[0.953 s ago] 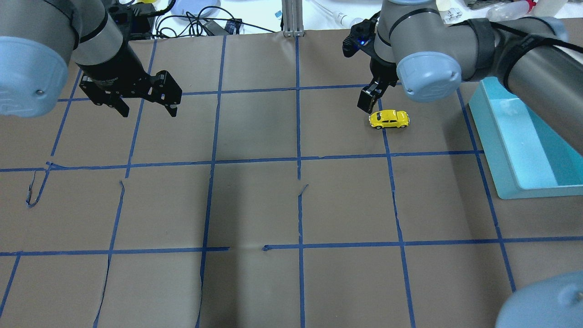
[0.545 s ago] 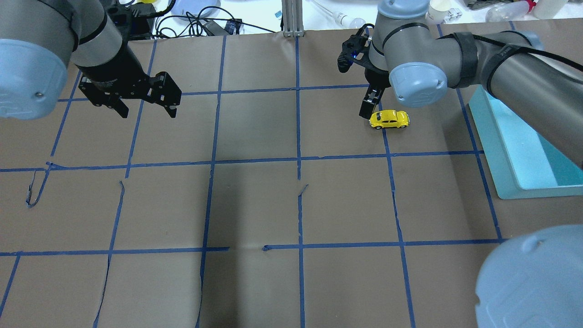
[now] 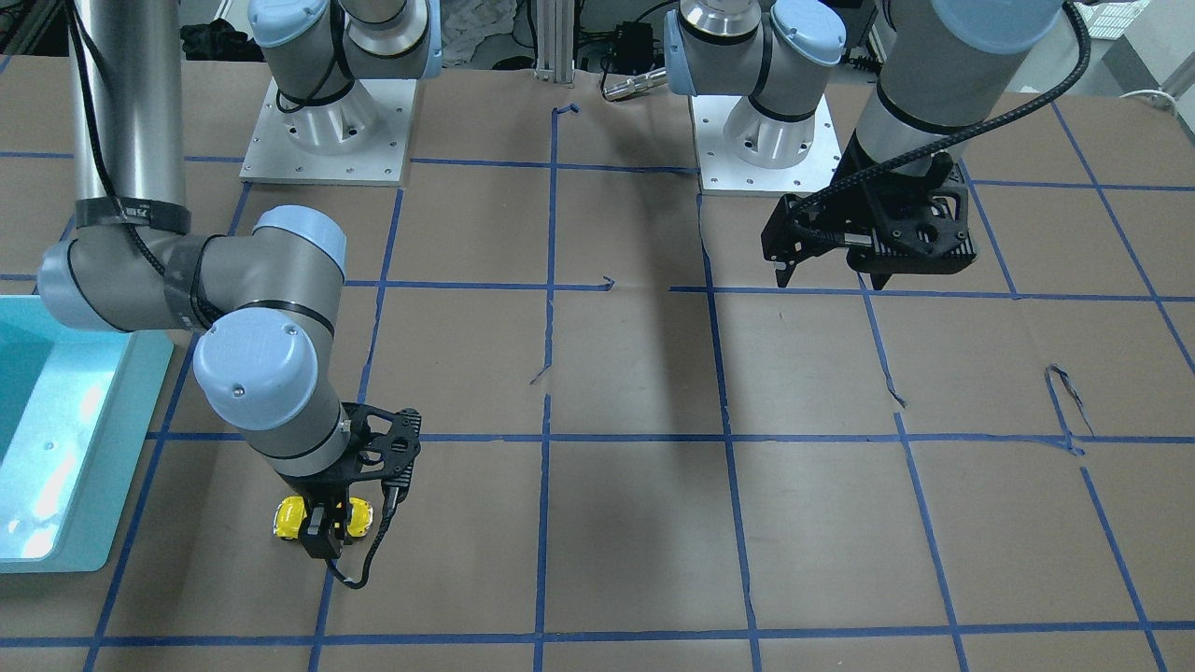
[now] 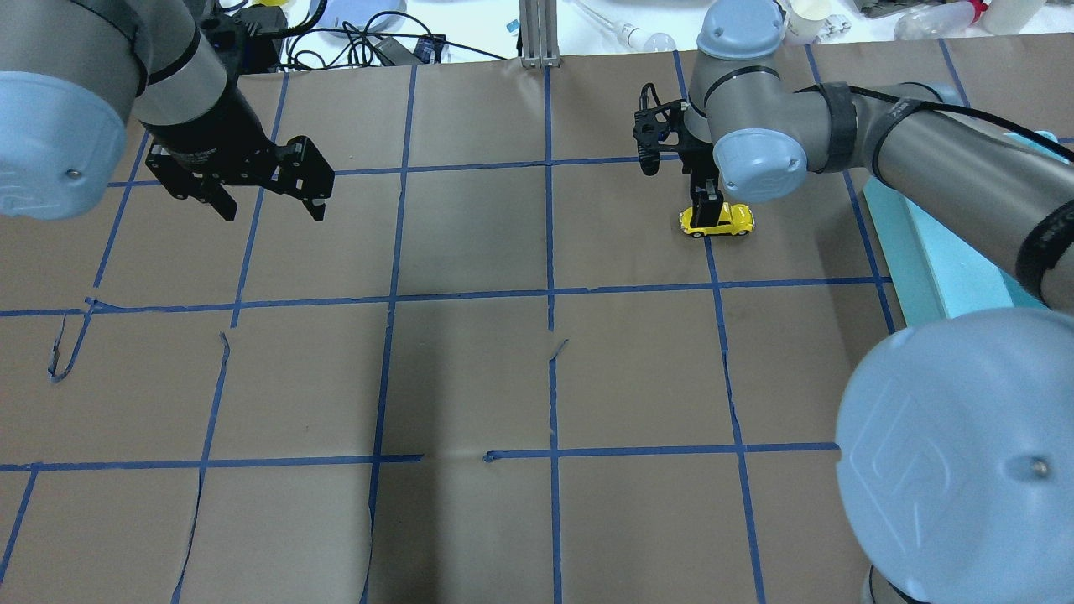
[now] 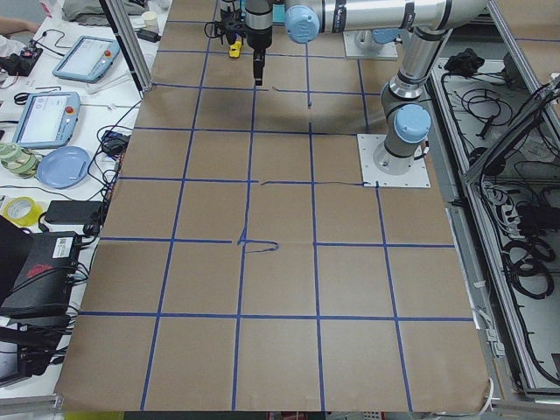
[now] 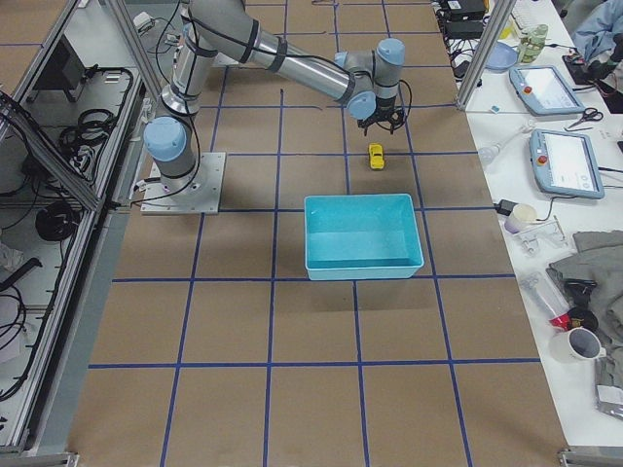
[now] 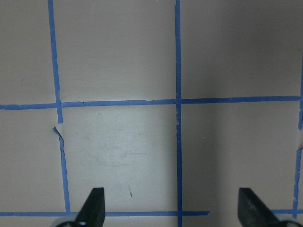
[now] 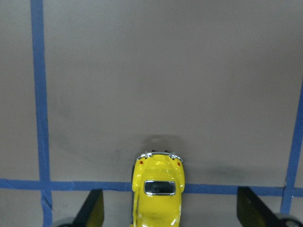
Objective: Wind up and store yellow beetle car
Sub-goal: 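Lower the open right gripper over the rolled yellow car, then close the right gripper on the yellow car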
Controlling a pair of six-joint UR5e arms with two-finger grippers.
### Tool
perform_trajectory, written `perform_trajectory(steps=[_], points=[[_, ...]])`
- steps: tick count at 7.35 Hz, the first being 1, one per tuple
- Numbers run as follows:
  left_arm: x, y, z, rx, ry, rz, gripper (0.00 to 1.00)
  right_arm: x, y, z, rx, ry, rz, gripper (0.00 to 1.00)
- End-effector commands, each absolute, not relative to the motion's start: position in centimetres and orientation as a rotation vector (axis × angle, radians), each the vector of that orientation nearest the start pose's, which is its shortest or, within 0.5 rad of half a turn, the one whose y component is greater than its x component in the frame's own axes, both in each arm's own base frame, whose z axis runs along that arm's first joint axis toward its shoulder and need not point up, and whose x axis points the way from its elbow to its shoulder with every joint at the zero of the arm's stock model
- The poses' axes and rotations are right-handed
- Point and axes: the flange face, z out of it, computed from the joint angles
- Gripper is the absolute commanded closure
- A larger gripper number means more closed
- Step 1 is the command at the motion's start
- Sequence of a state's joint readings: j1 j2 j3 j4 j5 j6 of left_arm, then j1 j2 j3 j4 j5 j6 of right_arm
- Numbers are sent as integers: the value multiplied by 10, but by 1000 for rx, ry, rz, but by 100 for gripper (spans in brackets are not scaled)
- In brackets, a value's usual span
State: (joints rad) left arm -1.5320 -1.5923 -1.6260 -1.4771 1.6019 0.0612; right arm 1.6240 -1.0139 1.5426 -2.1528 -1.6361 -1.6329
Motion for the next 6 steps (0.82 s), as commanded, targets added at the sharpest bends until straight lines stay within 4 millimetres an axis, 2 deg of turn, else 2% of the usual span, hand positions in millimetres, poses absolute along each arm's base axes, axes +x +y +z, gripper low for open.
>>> perform_trajectory(steps=[1,2,3,4,5,6], points=[[-111,-507,460,33,3119,-27,0,156,-670,221,-2542,2027,87,0],[-112,-507,459,33,3123,-32,0,143,-671,217,-2507,2048,91,0],[-112,-507,460,29,3125,-37,0,112,-668,205,-2423,2079,97,0],[-112,-506,462,28,3124,-44,0,97,-662,193,-2360,2085,79,1],[-111,-507,462,31,3123,-44,0,97,-663,195,-2337,2110,77,8],[-111,-507,461,31,3124,-42,0,98,-663,195,-2309,2125,54,8]])
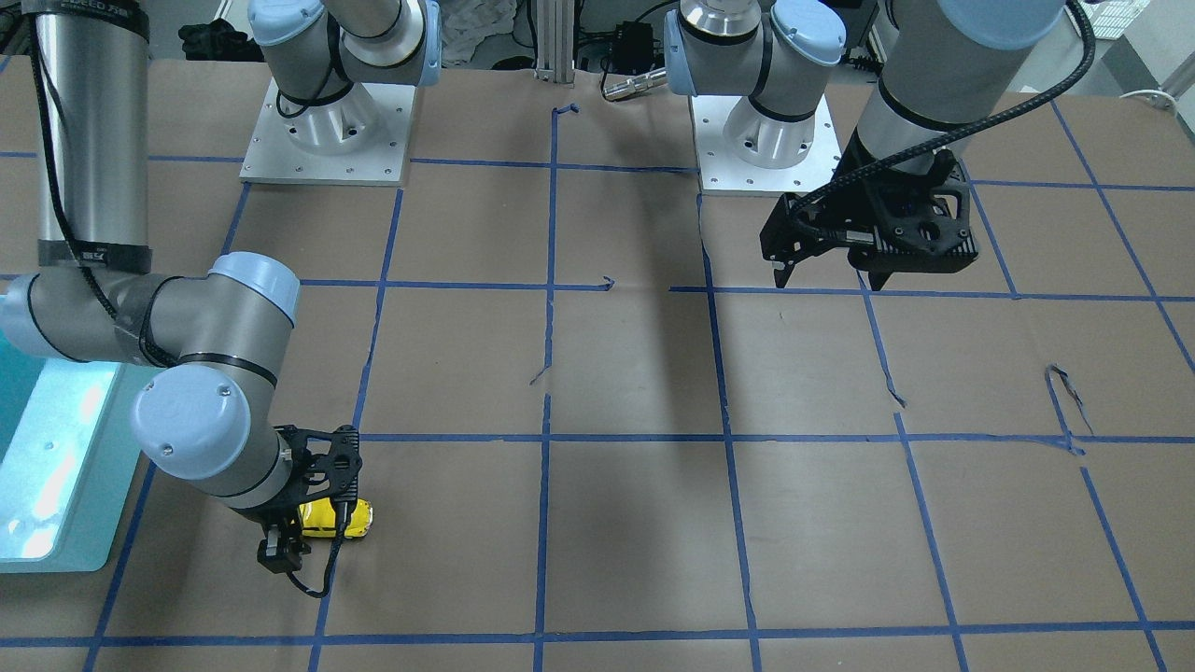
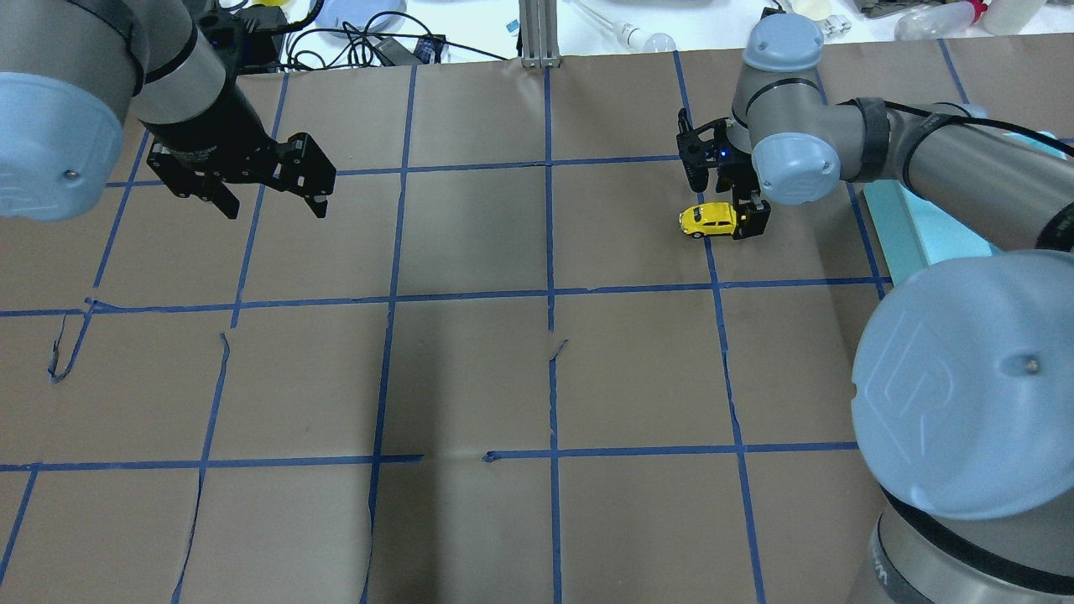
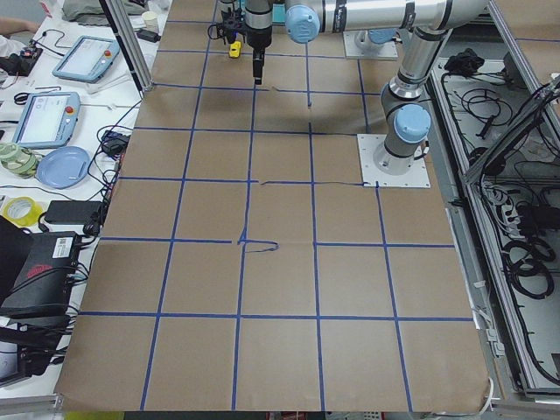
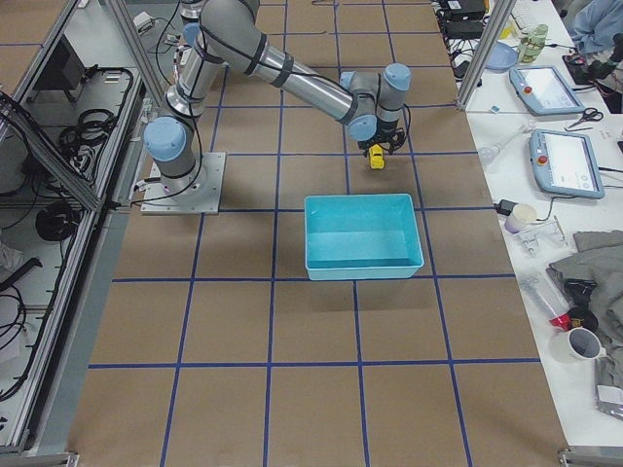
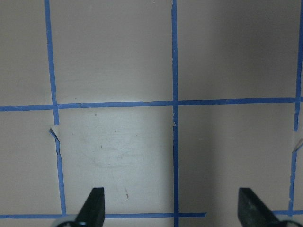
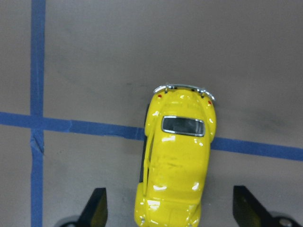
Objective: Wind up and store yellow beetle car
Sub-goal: 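Close the right gripper on the yellow car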
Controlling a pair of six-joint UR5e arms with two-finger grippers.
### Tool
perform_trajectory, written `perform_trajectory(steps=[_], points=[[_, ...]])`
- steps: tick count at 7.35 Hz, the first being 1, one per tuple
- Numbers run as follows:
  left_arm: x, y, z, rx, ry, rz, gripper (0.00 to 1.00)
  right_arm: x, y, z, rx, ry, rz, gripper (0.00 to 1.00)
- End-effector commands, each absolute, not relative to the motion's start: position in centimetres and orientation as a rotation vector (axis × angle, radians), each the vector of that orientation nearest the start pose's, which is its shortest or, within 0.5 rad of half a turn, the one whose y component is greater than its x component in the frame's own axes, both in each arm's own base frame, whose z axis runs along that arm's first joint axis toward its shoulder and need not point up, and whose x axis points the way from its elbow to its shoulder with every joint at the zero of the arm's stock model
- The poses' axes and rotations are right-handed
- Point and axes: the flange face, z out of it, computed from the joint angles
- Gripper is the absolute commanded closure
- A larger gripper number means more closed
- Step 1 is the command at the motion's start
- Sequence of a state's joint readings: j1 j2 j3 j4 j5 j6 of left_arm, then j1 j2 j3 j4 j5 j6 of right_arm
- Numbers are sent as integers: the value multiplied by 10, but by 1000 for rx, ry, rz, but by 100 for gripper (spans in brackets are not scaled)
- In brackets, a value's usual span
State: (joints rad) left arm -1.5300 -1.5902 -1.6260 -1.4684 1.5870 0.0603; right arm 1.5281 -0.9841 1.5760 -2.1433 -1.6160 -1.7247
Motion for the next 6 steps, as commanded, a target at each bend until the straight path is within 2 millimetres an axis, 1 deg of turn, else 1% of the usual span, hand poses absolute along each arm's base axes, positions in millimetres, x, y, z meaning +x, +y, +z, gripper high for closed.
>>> perform_trajectory(steps=[1,2,3,4,5,6], points=[[-112,-507,459,47,3120,-32,0,101,-662,191,-2279,2127,29,7],[-113,-509,458,55,3129,-37,0,103,-661,192,-2237,2166,23,7],[-112,-508,462,55,3124,-49,0,103,-661,192,-2238,2164,23,7],[-112,-508,462,57,3121,-49,0,103,-661,192,-2236,2165,24,11],[-112,-510,466,57,3118,-63,0,104,-660,191,-2237,2163,26,21],[-118,-509,458,48,3126,-38,0,104,-660,191,-2240,2159,26,39]])
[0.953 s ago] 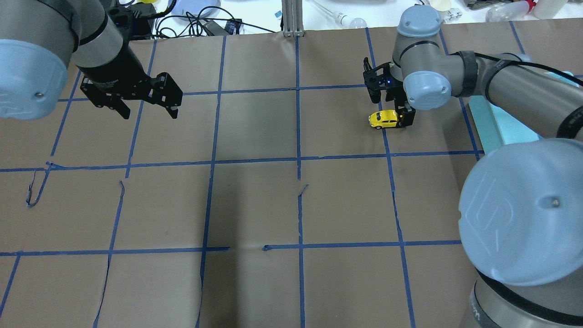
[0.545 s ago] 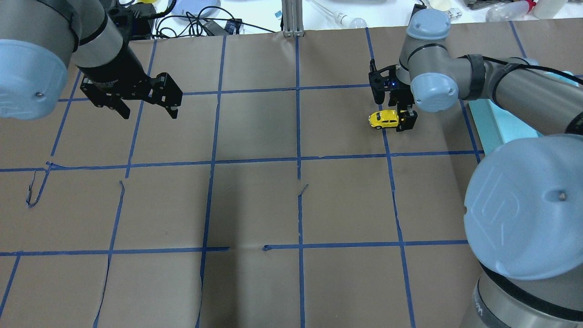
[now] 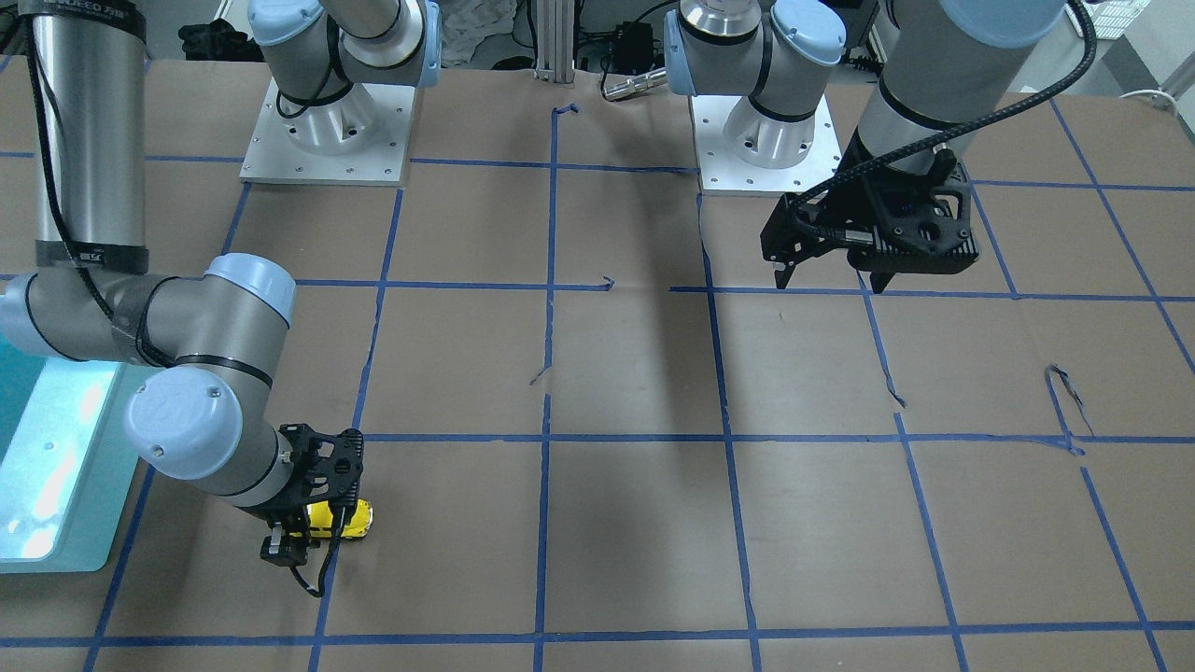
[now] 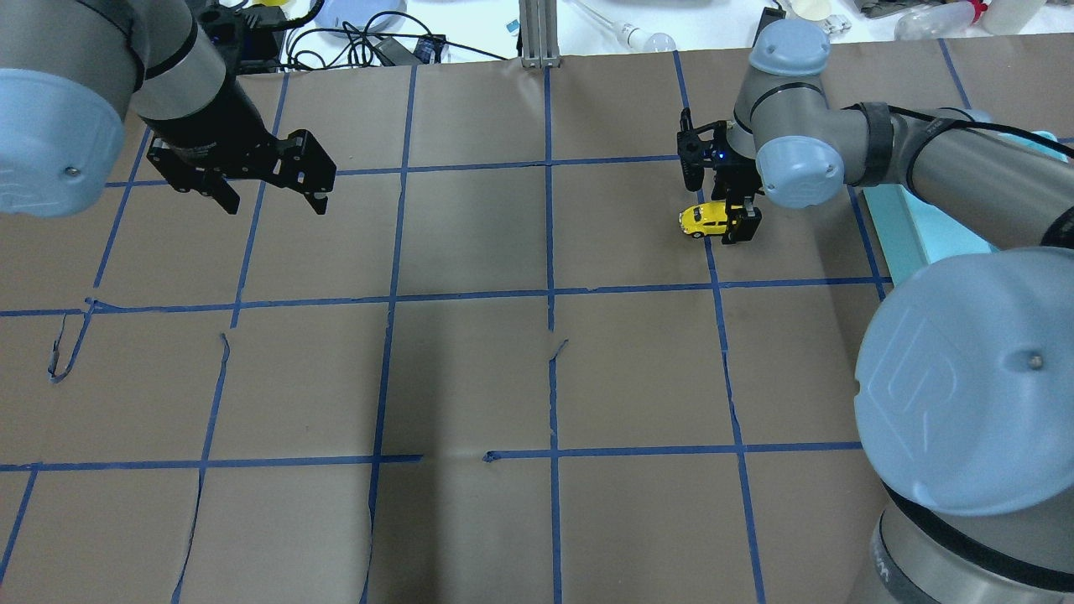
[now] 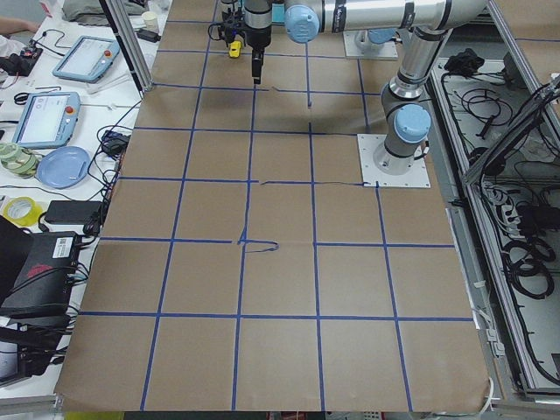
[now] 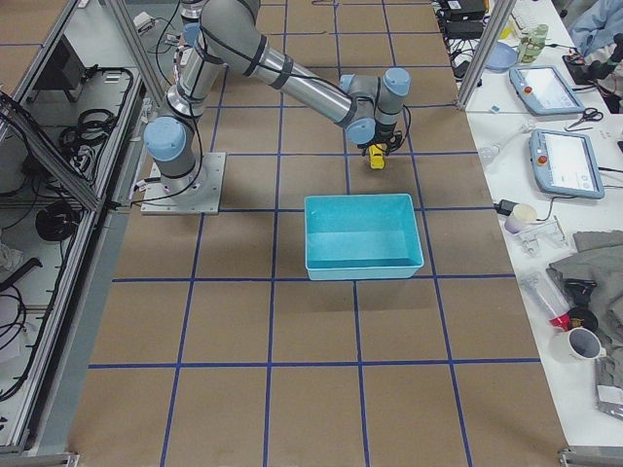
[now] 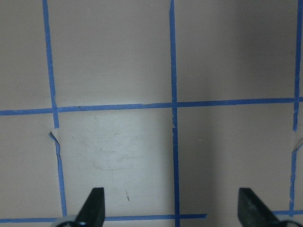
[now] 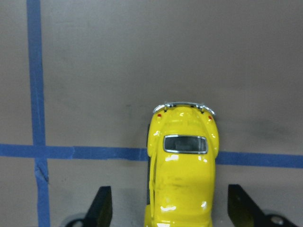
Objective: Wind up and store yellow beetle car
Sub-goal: 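Lift the car with the right gripper and carry it over the light blue bin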
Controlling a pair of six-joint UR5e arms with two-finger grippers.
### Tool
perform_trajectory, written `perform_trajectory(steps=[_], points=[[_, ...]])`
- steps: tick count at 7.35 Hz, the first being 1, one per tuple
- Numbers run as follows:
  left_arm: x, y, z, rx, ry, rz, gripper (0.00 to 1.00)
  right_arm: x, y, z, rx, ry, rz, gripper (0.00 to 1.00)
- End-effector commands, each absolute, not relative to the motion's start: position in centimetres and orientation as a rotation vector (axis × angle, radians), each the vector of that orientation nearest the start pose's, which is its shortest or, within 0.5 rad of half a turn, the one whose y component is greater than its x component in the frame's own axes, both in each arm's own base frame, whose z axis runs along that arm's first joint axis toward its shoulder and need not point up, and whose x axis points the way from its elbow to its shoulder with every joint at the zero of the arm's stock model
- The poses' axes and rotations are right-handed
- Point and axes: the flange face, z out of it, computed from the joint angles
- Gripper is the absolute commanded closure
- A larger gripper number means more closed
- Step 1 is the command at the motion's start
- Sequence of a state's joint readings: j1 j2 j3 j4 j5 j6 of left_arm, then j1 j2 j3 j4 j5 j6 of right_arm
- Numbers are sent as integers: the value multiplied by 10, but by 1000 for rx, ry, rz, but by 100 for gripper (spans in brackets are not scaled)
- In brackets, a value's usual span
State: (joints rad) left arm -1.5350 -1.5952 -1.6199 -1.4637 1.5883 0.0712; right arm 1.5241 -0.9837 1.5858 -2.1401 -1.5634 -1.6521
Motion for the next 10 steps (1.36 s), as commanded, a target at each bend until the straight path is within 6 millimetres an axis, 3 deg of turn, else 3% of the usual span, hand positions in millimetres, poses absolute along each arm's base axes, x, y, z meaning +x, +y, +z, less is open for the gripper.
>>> perform_trajectory(steps=[1,2,4,6,7,8,10], points=[[-119,-509,457,50,3128,-38,0,104,-660,192,-2241,2160,24,73],[-120,-512,454,48,3142,-27,0,104,-660,193,-2242,2161,24,100],[-119,-511,453,48,3142,-27,0,102,-661,207,-2261,2166,24,100],[-119,-511,452,46,3142,-24,0,89,-658,278,-2267,2219,-32,100],[-119,-511,452,46,3142,-22,0,57,-648,314,-2218,2273,-44,100],[-119,-511,452,46,3142,-22,0,1,-637,343,-2135,2350,-47,100],[-119,-511,452,46,3142,-22,0,-92,-622,358,-2205,2314,-26,100]])
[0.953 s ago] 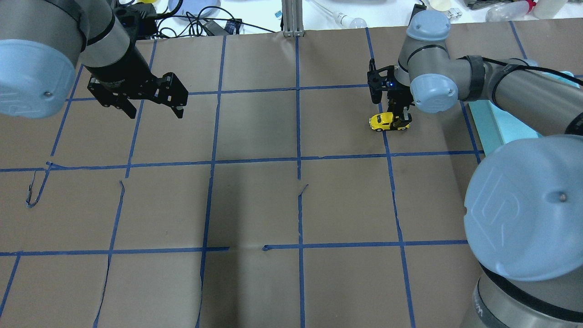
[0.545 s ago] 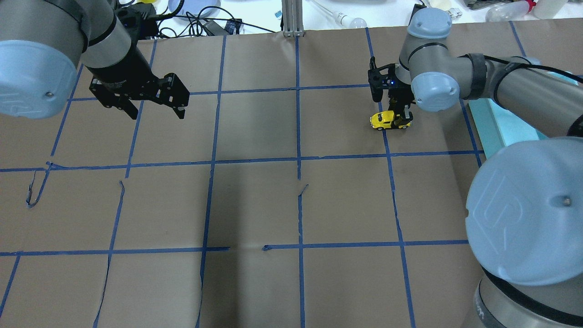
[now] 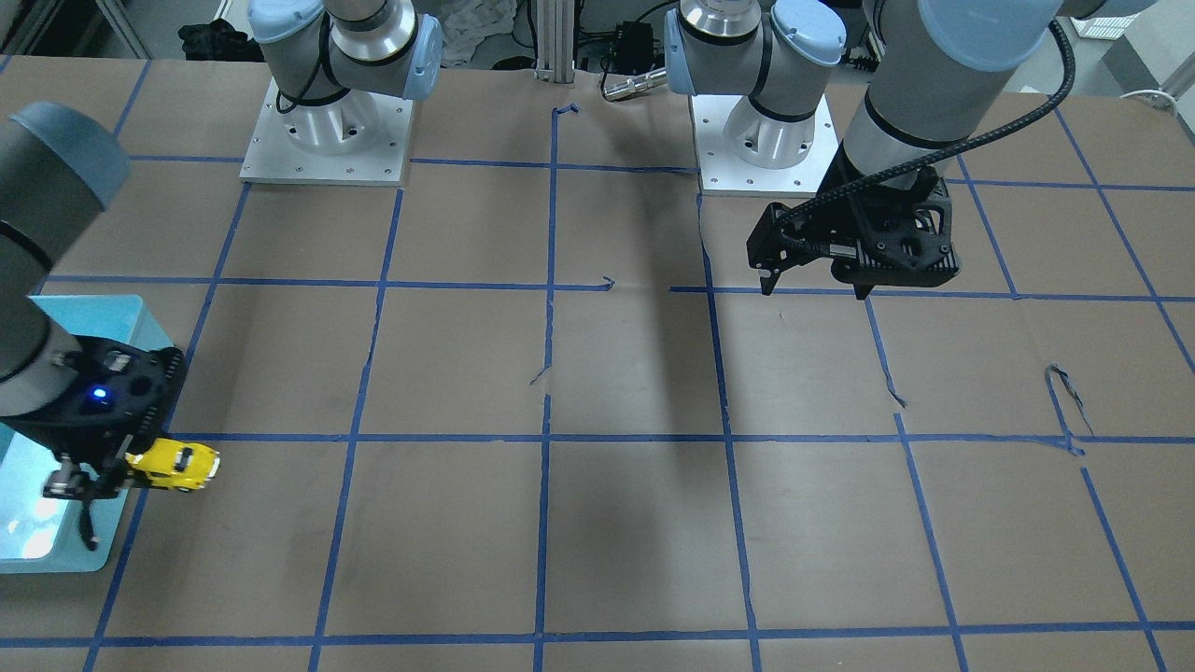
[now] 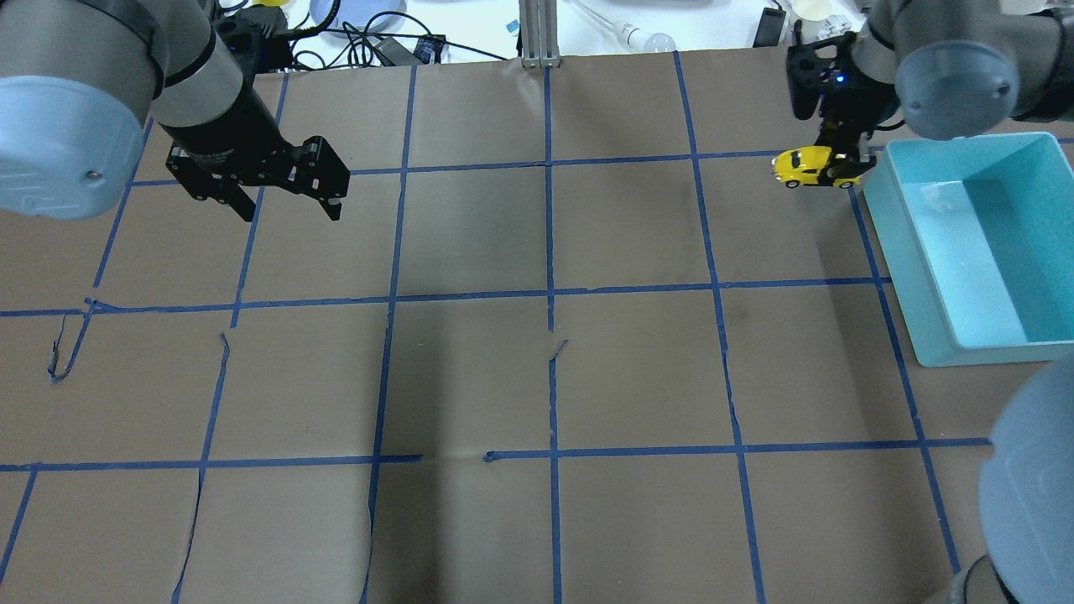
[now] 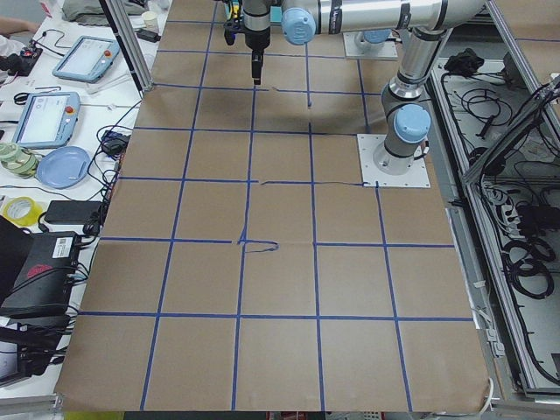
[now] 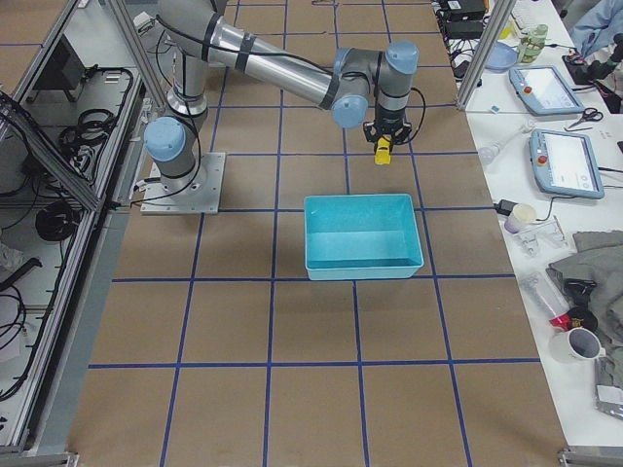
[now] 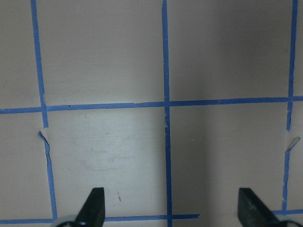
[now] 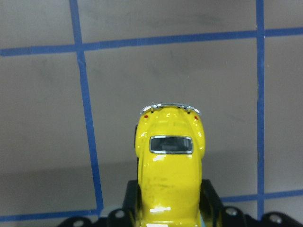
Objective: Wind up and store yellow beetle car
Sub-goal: 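Lift the car with the right gripper and carry it over the light blue bin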
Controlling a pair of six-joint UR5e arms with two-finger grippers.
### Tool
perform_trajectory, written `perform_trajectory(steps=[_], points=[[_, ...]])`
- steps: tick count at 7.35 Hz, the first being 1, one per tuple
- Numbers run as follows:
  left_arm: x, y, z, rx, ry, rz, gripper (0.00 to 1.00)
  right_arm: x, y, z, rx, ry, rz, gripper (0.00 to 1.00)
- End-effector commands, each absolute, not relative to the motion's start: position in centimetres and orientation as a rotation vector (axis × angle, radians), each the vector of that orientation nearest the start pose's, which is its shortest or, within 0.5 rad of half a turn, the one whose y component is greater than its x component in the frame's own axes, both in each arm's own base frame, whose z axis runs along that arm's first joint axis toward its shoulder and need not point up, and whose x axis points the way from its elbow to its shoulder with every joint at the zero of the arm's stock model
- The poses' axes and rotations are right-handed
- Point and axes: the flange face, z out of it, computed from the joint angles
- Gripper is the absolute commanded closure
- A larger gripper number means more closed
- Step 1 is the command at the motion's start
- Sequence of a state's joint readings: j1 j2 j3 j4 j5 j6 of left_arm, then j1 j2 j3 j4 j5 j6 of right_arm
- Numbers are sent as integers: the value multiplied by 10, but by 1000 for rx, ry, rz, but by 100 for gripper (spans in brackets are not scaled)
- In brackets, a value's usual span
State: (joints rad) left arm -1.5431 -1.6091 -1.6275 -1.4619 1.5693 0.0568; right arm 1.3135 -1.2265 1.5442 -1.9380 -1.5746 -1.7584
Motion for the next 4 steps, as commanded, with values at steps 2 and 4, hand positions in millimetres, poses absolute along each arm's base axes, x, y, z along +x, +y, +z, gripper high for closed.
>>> perform_trajectory(steps=[2,4], points=[[-120,-511,452,48,3142,-19,0,-185,-602,344,-2279,2217,-21,100],[-120,-510,449,48,3141,-12,0,-237,-591,299,-2309,2195,-19,100]])
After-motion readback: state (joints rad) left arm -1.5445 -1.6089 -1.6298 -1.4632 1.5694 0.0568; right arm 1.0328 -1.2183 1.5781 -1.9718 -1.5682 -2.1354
